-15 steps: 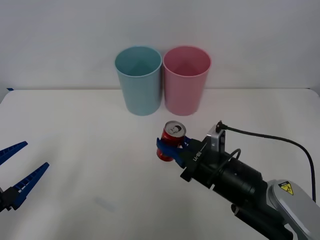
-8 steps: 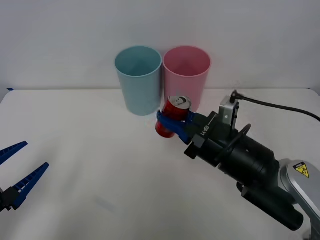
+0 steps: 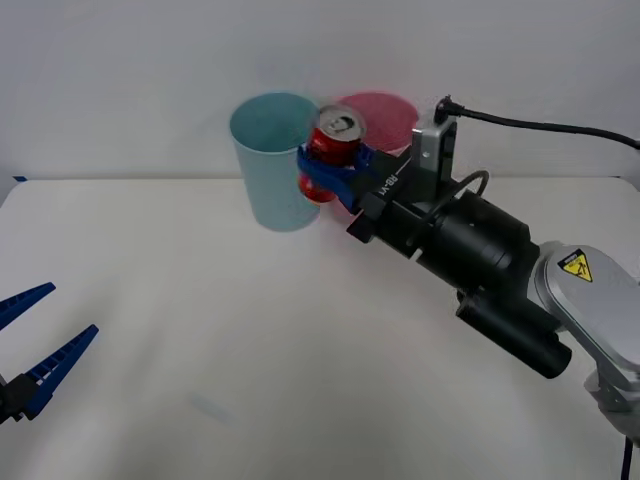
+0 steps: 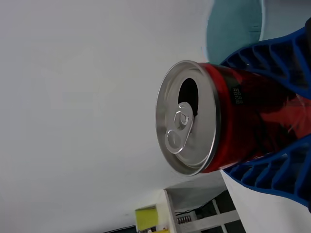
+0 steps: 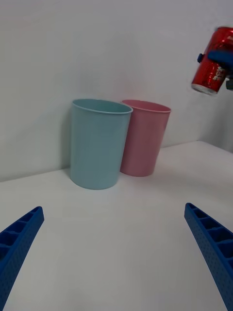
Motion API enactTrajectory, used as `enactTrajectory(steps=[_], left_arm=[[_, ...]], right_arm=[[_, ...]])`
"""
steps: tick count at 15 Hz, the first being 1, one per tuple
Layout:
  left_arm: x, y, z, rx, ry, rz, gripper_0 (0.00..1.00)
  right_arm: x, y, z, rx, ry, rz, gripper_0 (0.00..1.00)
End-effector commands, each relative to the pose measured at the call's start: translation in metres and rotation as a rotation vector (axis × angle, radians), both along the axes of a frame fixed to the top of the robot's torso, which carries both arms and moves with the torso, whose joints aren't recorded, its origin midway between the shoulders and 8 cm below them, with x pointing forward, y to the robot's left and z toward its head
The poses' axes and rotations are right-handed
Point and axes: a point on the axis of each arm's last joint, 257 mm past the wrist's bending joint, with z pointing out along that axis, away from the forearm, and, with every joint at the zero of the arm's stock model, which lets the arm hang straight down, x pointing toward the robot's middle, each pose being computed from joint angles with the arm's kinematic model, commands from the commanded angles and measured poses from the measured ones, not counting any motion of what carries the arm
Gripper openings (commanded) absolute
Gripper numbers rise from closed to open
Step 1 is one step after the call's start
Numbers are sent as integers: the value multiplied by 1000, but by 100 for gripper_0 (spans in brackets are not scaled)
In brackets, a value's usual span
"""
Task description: Grasp the object on the table and drop it into the matching bin: aluminum can to the light blue bin, PET bottle to the pink bin.
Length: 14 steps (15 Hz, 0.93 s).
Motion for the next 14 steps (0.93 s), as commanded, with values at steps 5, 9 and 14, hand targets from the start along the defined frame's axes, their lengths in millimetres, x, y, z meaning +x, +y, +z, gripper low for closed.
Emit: enactTrajectory(steps=[5, 9, 14], left_arm=[[0, 0, 0, 0, 0, 0, 100], [0, 0, 0, 0, 0, 0, 100], [0, 0, 0, 0, 0, 0, 100]], right_arm=[[90, 22, 20, -41, 9, -69, 0], [133, 37, 27, -56, 39, -101, 0], [175, 55, 31, -50, 80, -172, 0]])
